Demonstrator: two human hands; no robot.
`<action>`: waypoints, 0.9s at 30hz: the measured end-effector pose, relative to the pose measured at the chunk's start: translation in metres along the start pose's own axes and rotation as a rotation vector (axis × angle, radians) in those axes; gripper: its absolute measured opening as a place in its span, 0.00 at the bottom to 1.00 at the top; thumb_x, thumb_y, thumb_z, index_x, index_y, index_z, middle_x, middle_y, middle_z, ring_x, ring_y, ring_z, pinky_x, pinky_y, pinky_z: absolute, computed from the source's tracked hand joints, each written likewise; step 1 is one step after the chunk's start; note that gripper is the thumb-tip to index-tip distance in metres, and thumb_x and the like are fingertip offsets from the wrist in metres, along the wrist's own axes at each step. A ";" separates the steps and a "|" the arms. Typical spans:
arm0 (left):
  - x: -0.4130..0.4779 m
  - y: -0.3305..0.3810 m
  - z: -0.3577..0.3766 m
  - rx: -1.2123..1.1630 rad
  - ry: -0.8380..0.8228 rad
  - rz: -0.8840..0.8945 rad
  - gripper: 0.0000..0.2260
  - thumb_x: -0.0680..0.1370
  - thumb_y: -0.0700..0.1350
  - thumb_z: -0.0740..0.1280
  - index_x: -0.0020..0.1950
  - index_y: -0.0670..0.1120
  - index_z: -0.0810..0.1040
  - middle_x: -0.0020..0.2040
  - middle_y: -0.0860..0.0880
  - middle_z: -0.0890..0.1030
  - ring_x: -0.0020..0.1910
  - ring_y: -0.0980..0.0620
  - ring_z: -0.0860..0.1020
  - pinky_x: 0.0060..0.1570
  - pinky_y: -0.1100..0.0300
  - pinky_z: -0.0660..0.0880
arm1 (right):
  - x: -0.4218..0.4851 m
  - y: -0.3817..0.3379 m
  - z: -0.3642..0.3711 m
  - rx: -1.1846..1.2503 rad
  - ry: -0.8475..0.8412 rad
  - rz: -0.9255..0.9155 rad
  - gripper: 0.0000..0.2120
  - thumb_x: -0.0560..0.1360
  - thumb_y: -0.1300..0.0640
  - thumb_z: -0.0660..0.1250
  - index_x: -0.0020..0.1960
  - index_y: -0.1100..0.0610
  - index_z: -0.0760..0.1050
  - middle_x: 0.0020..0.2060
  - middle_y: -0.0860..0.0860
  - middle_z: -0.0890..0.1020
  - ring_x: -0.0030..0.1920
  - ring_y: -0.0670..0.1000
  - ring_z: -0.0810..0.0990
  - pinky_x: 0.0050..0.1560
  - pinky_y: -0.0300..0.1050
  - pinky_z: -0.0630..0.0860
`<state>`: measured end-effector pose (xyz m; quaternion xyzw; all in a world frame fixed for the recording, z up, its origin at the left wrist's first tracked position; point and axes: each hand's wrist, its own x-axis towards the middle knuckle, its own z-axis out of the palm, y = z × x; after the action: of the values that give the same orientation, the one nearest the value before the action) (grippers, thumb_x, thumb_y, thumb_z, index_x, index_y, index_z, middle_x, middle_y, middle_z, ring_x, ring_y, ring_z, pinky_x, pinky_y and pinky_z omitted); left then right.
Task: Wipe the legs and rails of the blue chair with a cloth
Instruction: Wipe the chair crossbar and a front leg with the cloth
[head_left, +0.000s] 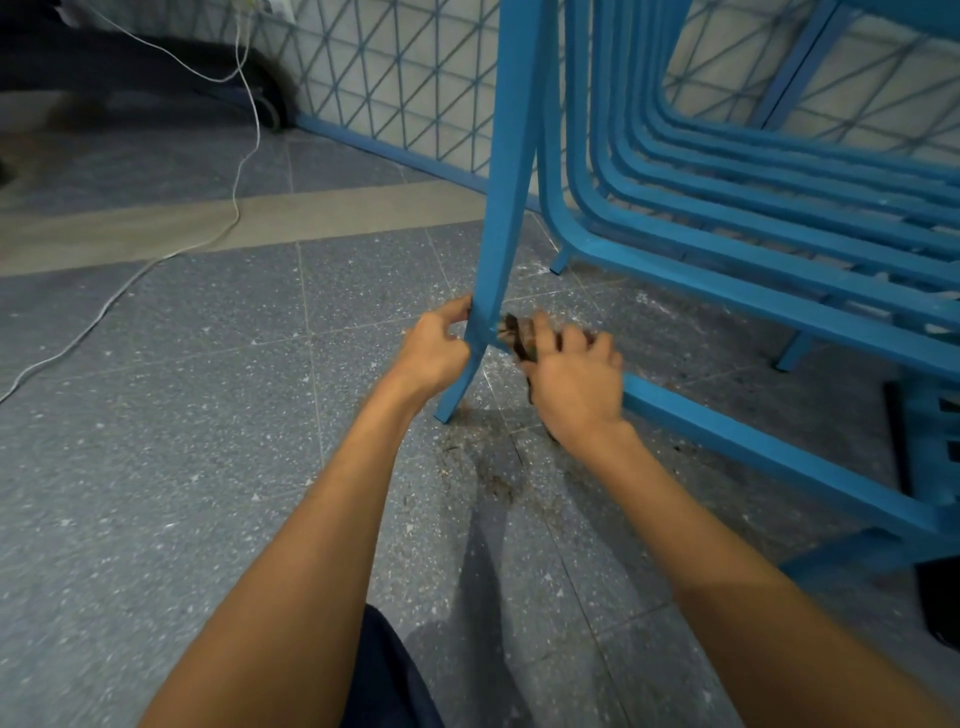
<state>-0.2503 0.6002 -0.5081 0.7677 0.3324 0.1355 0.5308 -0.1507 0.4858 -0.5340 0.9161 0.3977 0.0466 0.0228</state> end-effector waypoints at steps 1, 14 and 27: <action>0.000 0.000 0.001 0.003 0.001 0.009 0.28 0.75 0.28 0.56 0.74 0.47 0.65 0.72 0.50 0.70 0.73 0.50 0.63 0.69 0.56 0.60 | 0.008 -0.011 0.001 0.003 -0.017 -0.025 0.32 0.80 0.45 0.57 0.77 0.56 0.49 0.67 0.60 0.68 0.63 0.66 0.67 0.62 0.61 0.67; -0.005 0.015 0.011 0.657 0.103 -0.132 0.16 0.80 0.47 0.59 0.67 0.47 0.72 0.62 0.42 0.76 0.62 0.39 0.73 0.57 0.46 0.70 | -0.054 0.095 -0.012 0.096 0.010 0.050 0.30 0.74 0.36 0.49 0.74 0.44 0.60 0.60 0.50 0.74 0.58 0.58 0.72 0.56 0.52 0.66; -0.006 0.026 0.040 0.397 0.077 0.230 0.08 0.77 0.46 0.62 0.52 0.53 0.80 0.48 0.50 0.82 0.49 0.47 0.80 0.51 0.48 0.78 | -0.017 0.042 -0.002 0.030 0.020 -0.114 0.29 0.79 0.43 0.57 0.77 0.45 0.52 0.64 0.53 0.72 0.60 0.61 0.70 0.58 0.56 0.67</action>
<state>-0.2227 0.5619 -0.4992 0.8841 0.2830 0.1562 0.3374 -0.1323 0.4448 -0.5297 0.8917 0.4499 0.0485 0.0078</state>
